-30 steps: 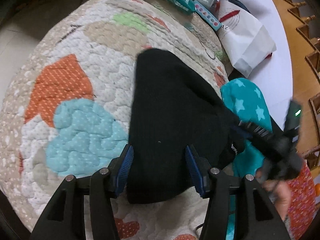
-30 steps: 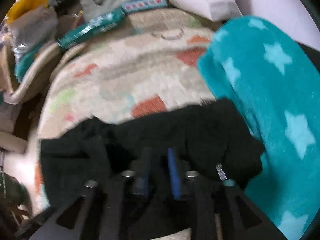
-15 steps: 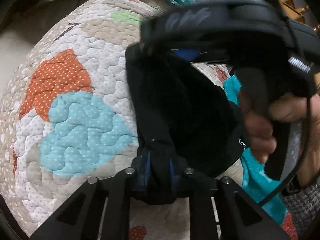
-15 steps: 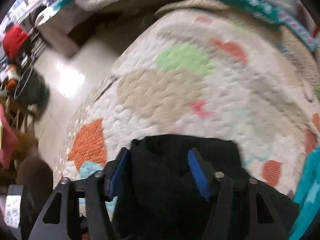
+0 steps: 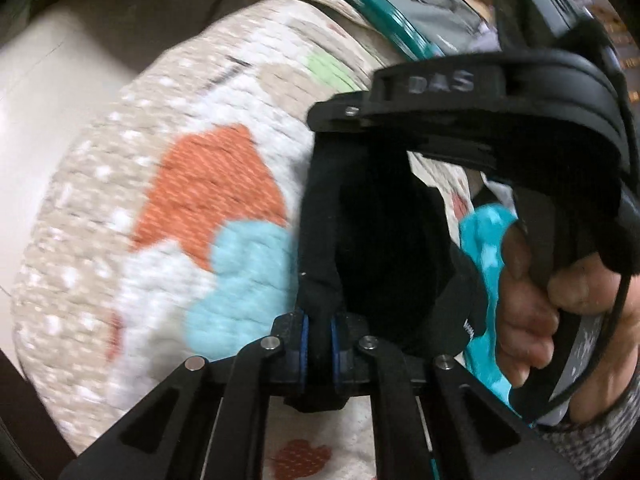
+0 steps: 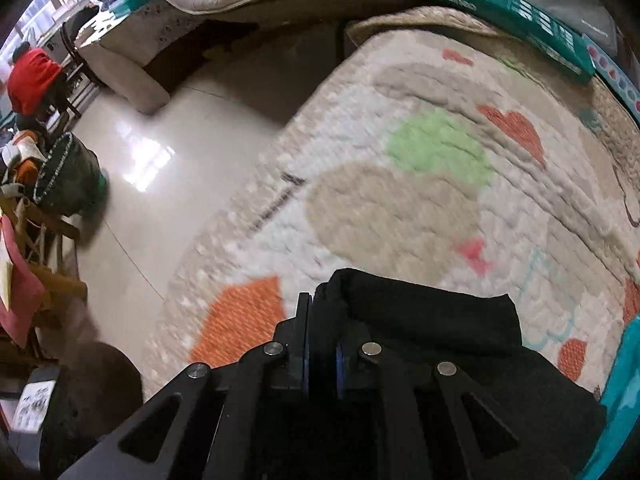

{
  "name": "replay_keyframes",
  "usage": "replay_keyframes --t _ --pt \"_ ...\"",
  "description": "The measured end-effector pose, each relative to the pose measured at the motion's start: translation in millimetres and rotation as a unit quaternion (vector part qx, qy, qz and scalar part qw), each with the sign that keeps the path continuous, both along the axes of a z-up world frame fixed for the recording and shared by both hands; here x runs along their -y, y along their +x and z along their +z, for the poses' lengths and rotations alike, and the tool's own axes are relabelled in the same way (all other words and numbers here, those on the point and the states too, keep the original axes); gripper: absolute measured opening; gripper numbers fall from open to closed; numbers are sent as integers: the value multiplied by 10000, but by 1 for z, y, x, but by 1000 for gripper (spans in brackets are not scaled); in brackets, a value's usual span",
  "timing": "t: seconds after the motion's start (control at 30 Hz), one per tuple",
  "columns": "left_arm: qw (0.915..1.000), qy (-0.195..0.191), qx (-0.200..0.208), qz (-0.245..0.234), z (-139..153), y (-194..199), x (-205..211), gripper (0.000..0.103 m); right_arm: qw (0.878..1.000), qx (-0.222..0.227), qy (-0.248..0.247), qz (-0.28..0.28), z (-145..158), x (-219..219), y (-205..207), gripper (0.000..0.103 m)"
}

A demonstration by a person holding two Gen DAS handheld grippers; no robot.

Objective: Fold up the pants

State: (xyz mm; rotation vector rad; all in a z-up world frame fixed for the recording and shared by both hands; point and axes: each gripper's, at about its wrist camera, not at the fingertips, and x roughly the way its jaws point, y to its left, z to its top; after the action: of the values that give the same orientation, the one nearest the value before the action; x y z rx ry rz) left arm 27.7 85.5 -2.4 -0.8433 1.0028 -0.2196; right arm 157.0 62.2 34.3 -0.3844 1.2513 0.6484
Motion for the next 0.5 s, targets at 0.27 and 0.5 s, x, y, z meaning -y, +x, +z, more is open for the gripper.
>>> replay_keyframes --t 0.27,0.5 --pt "9994 120 -169 283 -7 -5 -23 10 9994 -224 176 -221 -16 -27 2 19" --pt "9963 -520 352 590 0 -23 -46 39 9843 309 1218 -1239 52 92 6 61"
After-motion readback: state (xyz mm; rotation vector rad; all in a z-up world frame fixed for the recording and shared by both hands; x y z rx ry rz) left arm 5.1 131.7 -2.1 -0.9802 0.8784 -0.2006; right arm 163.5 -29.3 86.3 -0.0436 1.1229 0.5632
